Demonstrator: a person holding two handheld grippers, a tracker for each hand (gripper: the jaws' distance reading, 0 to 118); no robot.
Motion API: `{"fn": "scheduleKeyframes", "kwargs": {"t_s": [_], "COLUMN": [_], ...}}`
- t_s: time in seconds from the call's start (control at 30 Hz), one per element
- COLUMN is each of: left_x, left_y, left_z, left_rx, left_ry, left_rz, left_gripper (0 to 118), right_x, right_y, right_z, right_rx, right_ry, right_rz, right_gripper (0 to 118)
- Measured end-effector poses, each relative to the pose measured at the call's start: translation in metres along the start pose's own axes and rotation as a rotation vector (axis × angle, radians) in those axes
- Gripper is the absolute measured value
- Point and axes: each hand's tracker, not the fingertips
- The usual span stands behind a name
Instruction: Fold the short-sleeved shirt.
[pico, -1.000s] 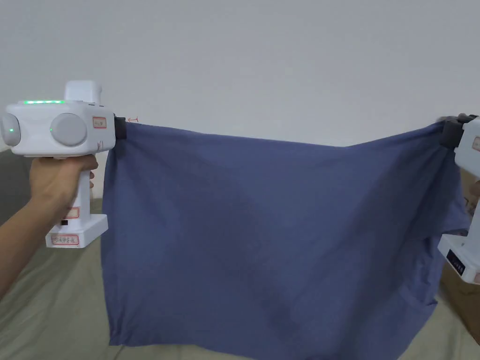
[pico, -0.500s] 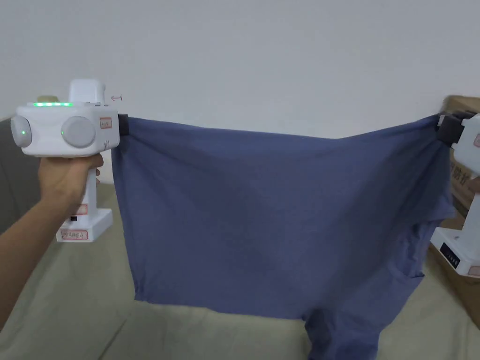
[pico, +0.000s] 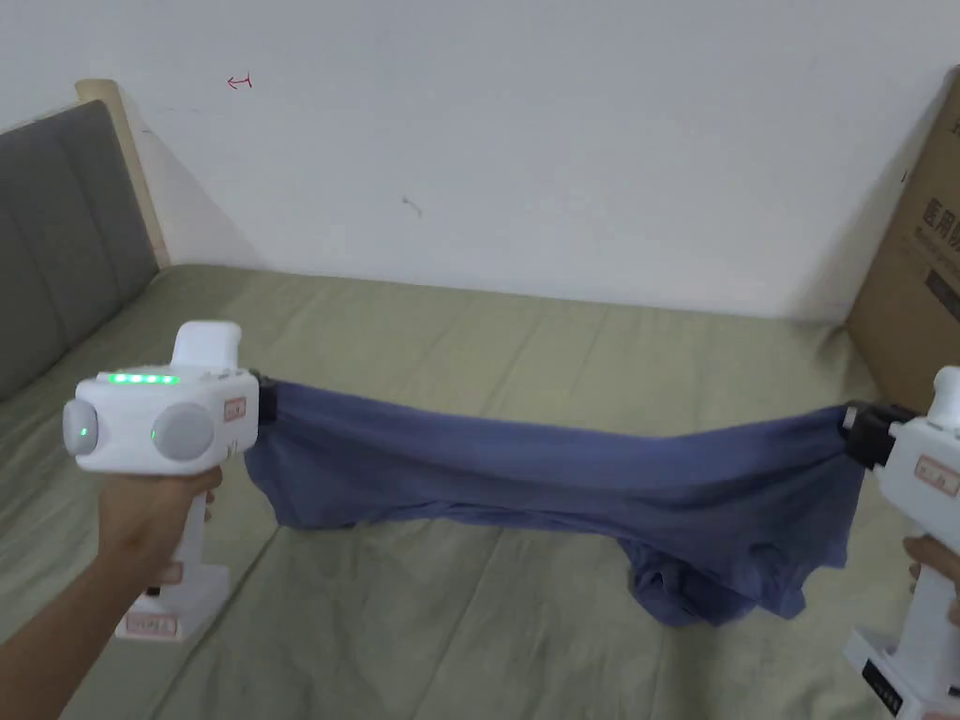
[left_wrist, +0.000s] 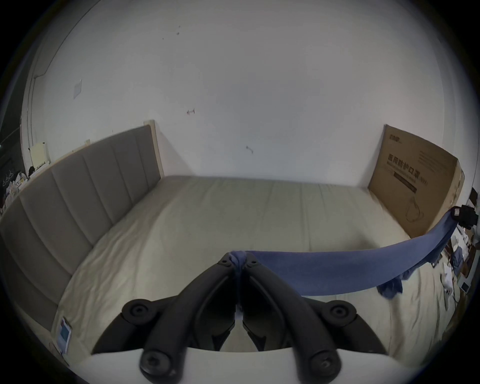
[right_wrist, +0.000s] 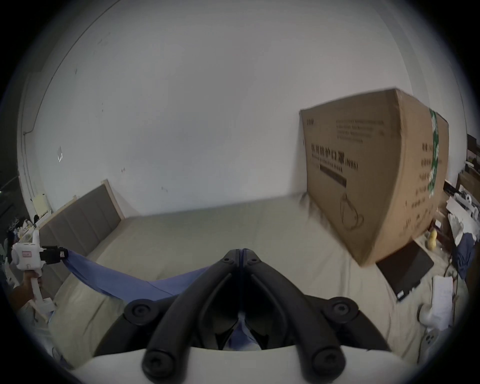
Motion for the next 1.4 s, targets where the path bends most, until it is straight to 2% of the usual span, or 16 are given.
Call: {"fn": "scheduleKeyframes", "kwargs": {"t_s": [0.3, 0.4, 0.7, 0.93, 1.07, 1.13, 1.27, 1.3, 1.33, 1.37, 1.4], "left_x": [-0.024, -0.034, -0.059, -0.070, -0.066, -0.065, -0.060, -0.059, -0.058, -0.058, -0.059], "left_y": [-0.111, -0.141, -0.217, -0.272, -0.294, -0.301, -0.307, -0.305, -0.303, -0.299, -0.294], "left_z": [0.072, 0.099, 0.171, 0.190, 0.182, 0.175, 0.167, 0.167, 0.167, 0.170, 0.171], "left_rx": [-0.122, -0.153, -0.222, -0.333, -0.411, -0.439, -0.477, -0.483, -0.485, -0.504, -0.527], "left_ry": [-0.023, -0.028, -0.007, 0.009, 0.032, 0.036, 0.047, 0.056, 0.054, 0.062, 0.060], "left_rz": [-0.017, -0.004, 0.019, 0.046, 0.021, 0.023, 0.047, 0.048, 0.054, 0.072, 0.107], "left_gripper": [2, 2, 2, 2, 2, 2, 3, 11, 27, 54, 86], "right_x": [0.012, 0.014, 0.016, 0.026, 0.027, 0.024, 0.022, 0.021, 0.021, 0.020, 0.016], "right_y": [-0.088, -0.112, -0.176, -0.233, -0.264, -0.278, -0.295, -0.295, -0.294, -0.288, -0.279], "right_z": [0.101, 0.134, 0.221, 0.229, 0.213, 0.202, 0.185, 0.185, 0.186, 0.188, 0.194], "right_rx": [-0.100, -0.133, -0.196, -0.356, -0.489, -0.551, -0.635, -0.627, -0.624, -0.619, -0.609], "right_ry": [0.031, 0.044, 0.043, -0.032, -0.113, -0.159, -0.189, -0.195, -0.193, -0.191, -0.188], "right_rz": [-0.062, -0.117, -0.169, -0.125, -0.139, -0.118, -0.104, -0.102, -0.099, -0.095, -0.088], "right_gripper": [1, 1, 1, 1, 1, 1, 2, 2, 2, 15, 44]}}
